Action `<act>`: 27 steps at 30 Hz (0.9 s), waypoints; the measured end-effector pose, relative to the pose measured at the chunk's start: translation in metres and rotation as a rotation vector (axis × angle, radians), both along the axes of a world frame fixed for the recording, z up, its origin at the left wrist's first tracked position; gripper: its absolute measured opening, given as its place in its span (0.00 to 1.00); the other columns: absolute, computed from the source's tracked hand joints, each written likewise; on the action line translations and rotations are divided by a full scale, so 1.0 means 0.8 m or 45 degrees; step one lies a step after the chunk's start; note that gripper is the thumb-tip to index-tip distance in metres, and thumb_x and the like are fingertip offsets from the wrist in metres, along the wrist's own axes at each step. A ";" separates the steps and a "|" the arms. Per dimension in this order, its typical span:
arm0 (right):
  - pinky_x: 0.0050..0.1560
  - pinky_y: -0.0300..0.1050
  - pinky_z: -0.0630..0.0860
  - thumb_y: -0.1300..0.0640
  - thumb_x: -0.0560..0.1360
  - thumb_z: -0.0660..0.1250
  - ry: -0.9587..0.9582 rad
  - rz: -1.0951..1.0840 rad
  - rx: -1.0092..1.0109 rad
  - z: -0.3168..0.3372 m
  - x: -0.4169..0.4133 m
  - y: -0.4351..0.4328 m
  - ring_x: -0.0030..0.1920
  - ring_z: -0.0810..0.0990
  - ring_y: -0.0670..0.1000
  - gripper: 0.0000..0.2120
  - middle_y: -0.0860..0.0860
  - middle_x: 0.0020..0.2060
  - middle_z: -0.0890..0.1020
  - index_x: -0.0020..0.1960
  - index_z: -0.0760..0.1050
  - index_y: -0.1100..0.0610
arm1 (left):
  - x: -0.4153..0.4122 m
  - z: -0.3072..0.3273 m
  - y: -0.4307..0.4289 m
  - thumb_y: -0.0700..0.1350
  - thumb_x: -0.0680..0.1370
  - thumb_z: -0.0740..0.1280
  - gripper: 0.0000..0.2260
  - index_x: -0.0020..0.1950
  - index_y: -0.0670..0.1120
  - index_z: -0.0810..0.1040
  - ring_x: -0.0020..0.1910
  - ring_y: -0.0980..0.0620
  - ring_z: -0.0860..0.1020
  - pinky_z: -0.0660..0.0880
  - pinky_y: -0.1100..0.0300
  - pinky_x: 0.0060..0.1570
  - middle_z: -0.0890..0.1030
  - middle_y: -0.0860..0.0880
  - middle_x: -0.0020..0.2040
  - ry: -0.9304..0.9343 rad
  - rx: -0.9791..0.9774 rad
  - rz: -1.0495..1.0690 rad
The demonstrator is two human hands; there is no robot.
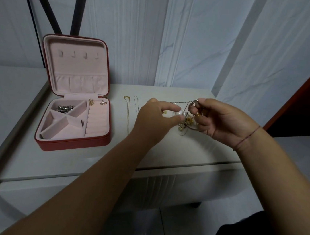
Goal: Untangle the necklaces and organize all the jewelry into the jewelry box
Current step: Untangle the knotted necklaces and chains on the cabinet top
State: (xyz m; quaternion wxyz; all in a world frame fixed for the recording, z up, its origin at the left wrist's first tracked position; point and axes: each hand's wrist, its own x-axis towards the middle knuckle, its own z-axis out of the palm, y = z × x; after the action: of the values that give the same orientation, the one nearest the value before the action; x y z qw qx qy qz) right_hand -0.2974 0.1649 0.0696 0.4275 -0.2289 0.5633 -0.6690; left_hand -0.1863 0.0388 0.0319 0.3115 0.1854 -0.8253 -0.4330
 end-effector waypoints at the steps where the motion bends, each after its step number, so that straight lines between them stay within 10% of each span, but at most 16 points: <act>1: 0.25 0.34 0.61 0.56 0.70 0.64 0.024 0.008 0.007 0.001 0.000 0.000 0.23 0.65 0.44 0.06 0.51 0.34 0.74 0.40 0.70 0.58 | 0.001 0.000 0.001 0.49 0.71 0.74 0.12 0.54 0.51 0.83 0.35 0.61 0.67 0.63 0.77 0.34 0.66 0.56 0.38 0.001 0.009 0.002; 18: 0.24 0.34 0.58 0.56 0.69 0.64 0.051 -0.035 -0.005 0.005 0.003 0.000 0.22 0.63 0.43 0.05 0.50 0.31 0.71 0.39 0.69 0.58 | 0.003 0.005 0.002 0.50 0.72 0.73 0.02 0.42 0.53 0.83 0.36 0.59 0.68 0.62 0.73 0.32 0.67 0.54 0.39 -0.030 0.013 0.034; 27: 0.25 0.35 0.57 0.56 0.70 0.63 0.058 -0.016 -0.003 0.005 0.002 0.001 0.22 0.63 0.43 0.06 0.50 0.31 0.72 0.39 0.69 0.58 | 0.001 0.003 0.004 0.51 0.71 0.74 0.12 0.53 0.54 0.82 0.38 0.62 0.68 0.63 0.78 0.33 0.67 0.56 0.41 -0.038 0.062 0.003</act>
State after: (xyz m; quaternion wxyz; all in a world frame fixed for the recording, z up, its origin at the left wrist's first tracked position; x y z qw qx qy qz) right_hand -0.2957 0.1653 0.0734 0.4103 -0.2410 0.5735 -0.6668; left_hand -0.1852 0.0420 0.0342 0.2950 0.2003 -0.8188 -0.4499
